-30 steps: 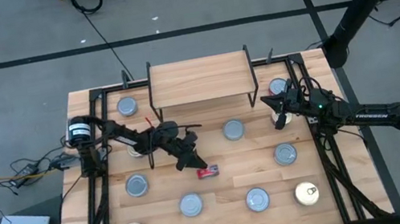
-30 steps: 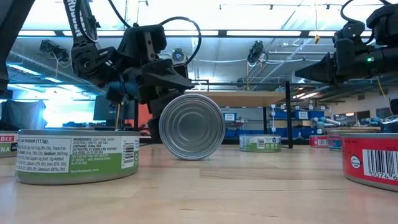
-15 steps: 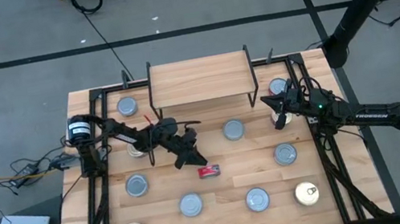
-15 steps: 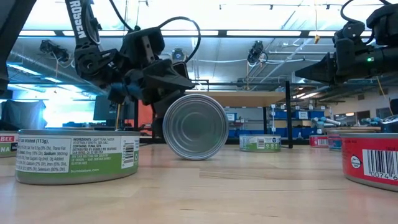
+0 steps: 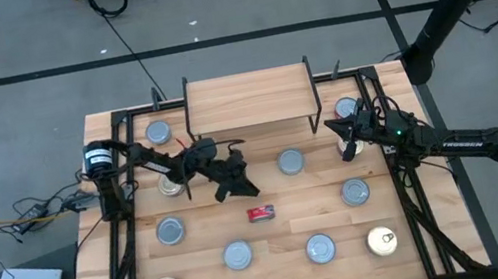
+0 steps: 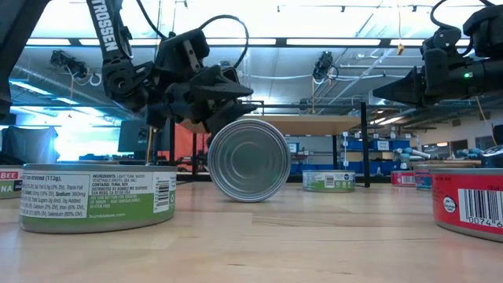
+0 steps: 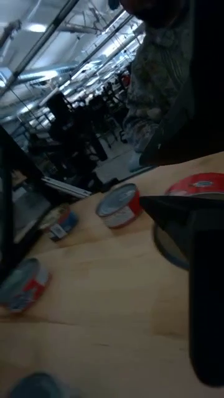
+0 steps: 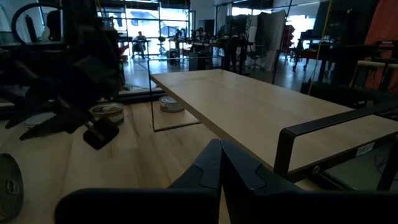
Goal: Stack canned seafood by type on shelf
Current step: Put the red tuna can on the shelf
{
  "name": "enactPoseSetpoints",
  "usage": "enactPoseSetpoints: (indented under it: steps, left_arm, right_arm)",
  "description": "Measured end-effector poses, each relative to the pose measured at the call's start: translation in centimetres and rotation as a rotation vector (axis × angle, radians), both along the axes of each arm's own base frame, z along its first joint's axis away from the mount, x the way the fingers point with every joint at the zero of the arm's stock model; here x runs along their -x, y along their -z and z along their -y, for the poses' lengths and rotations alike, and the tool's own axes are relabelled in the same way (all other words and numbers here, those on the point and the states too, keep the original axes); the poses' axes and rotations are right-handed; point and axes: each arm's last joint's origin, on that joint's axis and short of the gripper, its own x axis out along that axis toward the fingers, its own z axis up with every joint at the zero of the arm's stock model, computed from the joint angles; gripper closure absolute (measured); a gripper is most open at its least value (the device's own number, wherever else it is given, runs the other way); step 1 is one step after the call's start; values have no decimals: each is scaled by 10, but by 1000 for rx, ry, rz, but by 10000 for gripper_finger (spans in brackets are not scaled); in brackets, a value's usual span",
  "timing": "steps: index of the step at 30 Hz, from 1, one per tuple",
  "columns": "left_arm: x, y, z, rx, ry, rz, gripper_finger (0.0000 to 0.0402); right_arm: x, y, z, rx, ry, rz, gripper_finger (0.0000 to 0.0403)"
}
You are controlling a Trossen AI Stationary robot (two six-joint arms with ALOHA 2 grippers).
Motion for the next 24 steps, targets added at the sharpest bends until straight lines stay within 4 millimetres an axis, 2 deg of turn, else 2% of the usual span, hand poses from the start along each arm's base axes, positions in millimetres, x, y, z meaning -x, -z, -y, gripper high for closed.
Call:
enactPoseSetpoints:
  steps: [7, 14, 24]
  left_arm:
    - [3, -9, -17, -86, -30, 124, 309]
    - [7, -21, -23, -193, -45, 210, 309]
    - [23, -39, -17, -451, -124, 101, 309]
  right_arm:
    - [0, 0, 0, 0, 0, 0, 384]
    - [0, 0, 0, 0, 0, 0, 384]
    - [0, 0, 0, 0, 0, 0, 384]
